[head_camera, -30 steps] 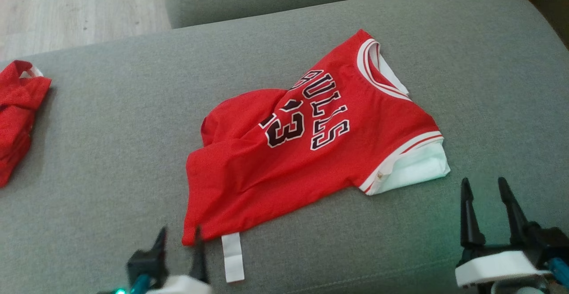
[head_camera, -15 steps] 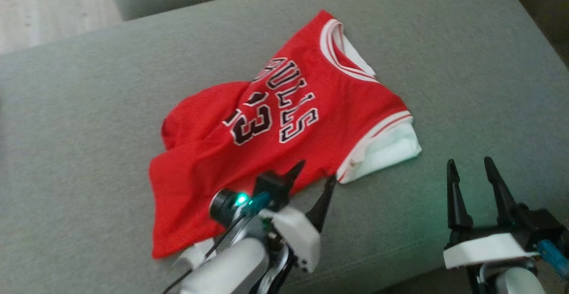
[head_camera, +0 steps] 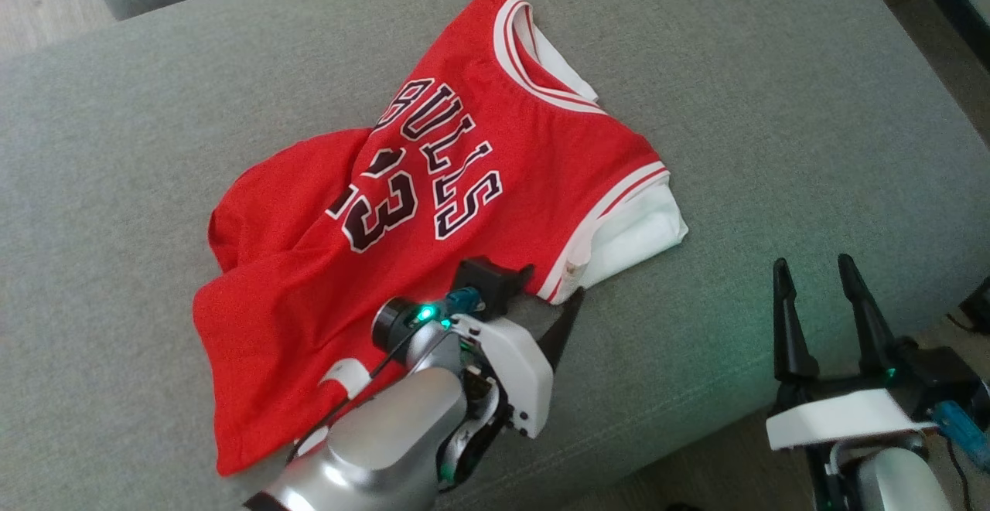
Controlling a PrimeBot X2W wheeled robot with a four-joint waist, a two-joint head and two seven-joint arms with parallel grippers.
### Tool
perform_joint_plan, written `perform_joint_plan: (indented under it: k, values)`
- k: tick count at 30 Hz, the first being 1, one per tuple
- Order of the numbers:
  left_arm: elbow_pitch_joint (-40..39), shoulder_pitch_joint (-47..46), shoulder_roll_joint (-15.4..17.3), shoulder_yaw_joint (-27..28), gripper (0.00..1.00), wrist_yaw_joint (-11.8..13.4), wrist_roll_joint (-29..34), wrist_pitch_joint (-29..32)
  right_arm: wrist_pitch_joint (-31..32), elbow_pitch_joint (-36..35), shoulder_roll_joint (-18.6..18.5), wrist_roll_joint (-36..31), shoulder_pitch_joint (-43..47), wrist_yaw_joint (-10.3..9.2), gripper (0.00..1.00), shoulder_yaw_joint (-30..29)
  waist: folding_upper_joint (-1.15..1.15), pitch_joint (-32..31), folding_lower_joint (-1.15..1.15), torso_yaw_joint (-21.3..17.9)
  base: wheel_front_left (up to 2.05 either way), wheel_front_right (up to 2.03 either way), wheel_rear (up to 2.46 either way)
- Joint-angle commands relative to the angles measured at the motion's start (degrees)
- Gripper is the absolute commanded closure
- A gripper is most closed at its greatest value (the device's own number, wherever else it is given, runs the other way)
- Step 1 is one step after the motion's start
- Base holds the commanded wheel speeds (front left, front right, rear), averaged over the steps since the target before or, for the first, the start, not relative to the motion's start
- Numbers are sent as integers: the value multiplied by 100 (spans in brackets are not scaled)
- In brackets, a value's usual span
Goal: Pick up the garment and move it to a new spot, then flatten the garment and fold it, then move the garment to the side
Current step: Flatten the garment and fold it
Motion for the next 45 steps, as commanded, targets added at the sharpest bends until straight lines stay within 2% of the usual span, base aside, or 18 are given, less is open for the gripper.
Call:
perform_joint_plan:
  k: [1,7,15,16,17,20,21,23,24,25,29,32,33,40,41,42,43,45]
  values:
    - [-194,-272,-44,53,0,9,-86,-84,-63,-148,-38,46,-169,39,0,121,0,12,0,-12,0,0,0]
    - [-264,-503,-46,-393,0,104,-455,-184,-63,-125,-36,45,-228,39,0,146,0,23,0,-87,0,0,0]
    - [118,-720,-46,-735,0,259,-791,-262,-63,-101,-35,50,-252,39,0,166,0,17,0,-244,0,0,0]
    - [155,-731,-46,-761,4,252,-832,-273,-63,-101,-34,53,-248,39,0,165,0,23,0,-258,0,0,0]
    - [191,-749,-46,-786,13,242,-861,-289,-63,-102,-34,58,-246,39,0,165,0,28,0,-271,0,0,0]
    - [240,-793,-46,-841,51,193,-948,-356,-63,-99,-34,69,-234,39,0,165,0,44,0,-296,0,0,0]
    - [256,-806,-46,-857,60,183,-966,-378,-63,-99,-34,75,-230,39,0,167,0,45,0,-302,0,0,0]
    - [273,-826,-46,-882,84,154,-994,-424,-63,-99,-34,84,-224,39,0,169,0,50,0,-308,0,0,0]
    - [282,-835,-46,-893,95,142,-997,-443,-63,-101,-34,89,-223,39,0,170,0,55,0,-309,0,0,0]
    - [288,-844,-46,-903,100,132,-996,-460,-63,-101,-34,93,-223,39,0,169,0,59,0,-307,0,0,0]
    - [280,-911,-46,-932,100,16,-769,-543,-63,-91,-34,119,-236,39,0,171,0,59,0,-297,0,0,0]
    - [226,-822,-46,-941,100,-266,-253,-517,-63,-89,-34,130,-223,39,0,146,0,44,0,-273,0,0,0]
    - [226,-822,-46,-941,100,-266,-253,-517,-63,-89,-34,130,-223,39,0,146,0,44,0,-273,0,0,0]
    - [250,-309,-47,-944,100,-1128,1395,-393,-63,-62,-34,158,-194,39,0,104,0,11,0,-214,0,0,0]
    - [300,-246,-47,-944,98,-1201,1639,-403,-63,-55,-34,158,-193,39,0,105,0,6,0,-210,0,0,0]
    - [360,-183,-47,-944,78,-1254,1856,-419,-63,-49,-34,159,-194,39,0,108,0,1,0,-207,0,0,0]
    - [431,-135,-47,-944,64,-1310,2125,-434,-63,-44,-34,162,-196,39,0,115,0,-4,0,-208,0,0,0]
    - [570,-21,-47,-944,57,-1396,2540,-471,-63,-33,-34,164,-202,39,0,127,0,-14,0,-212,0,0,0]
